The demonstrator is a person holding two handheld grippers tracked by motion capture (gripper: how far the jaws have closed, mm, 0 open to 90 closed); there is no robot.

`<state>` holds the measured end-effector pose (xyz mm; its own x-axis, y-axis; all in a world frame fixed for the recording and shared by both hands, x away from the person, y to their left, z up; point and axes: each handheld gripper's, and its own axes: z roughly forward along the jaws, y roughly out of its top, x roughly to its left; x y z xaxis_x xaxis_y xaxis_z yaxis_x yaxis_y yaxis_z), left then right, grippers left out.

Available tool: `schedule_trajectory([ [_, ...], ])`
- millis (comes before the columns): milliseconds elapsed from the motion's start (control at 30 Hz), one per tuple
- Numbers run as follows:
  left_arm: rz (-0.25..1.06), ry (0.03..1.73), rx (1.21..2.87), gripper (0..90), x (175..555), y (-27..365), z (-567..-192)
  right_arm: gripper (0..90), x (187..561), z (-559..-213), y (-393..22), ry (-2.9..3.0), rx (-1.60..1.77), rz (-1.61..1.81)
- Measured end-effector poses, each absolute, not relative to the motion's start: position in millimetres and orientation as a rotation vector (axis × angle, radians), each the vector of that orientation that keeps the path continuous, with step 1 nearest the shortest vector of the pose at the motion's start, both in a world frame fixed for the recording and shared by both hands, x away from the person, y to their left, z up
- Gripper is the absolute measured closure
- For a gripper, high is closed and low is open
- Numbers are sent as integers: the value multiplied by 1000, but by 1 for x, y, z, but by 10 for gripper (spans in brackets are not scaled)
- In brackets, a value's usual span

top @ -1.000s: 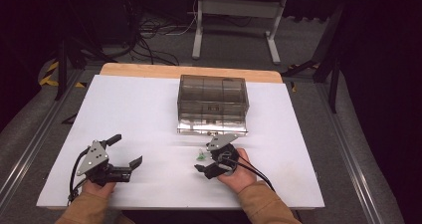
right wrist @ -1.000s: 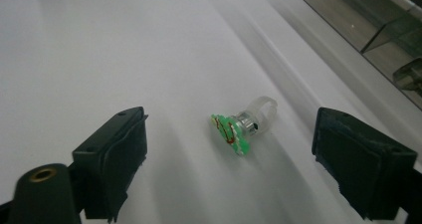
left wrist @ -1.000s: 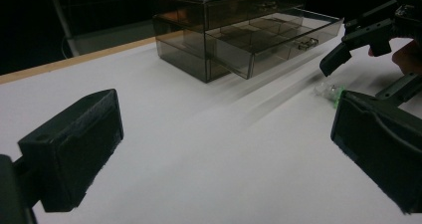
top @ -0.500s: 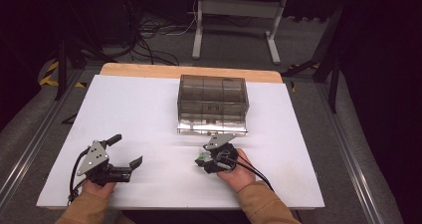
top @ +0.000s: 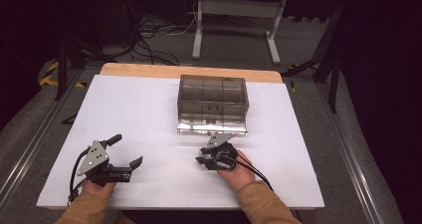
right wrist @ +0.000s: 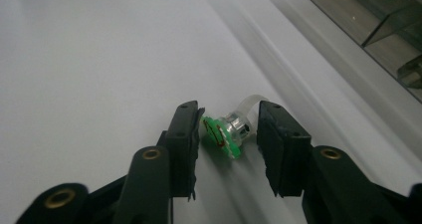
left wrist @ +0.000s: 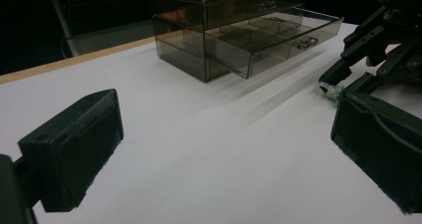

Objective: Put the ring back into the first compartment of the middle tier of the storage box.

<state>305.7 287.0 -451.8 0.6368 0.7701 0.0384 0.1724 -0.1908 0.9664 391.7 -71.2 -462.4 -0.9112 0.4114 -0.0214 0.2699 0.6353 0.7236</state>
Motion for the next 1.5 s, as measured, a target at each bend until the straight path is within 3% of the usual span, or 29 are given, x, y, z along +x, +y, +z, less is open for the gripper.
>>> schedule_trajectory([
  [200, 649, 773, 1708, 10, 306, 287, -452, 702, 390, -461, -71, 2662, 563, 1129],
  [1500, 650, 774, 1707, 9, 306, 288, -452, 700, 379, -427, -69, 2627, 450, 1124],
])
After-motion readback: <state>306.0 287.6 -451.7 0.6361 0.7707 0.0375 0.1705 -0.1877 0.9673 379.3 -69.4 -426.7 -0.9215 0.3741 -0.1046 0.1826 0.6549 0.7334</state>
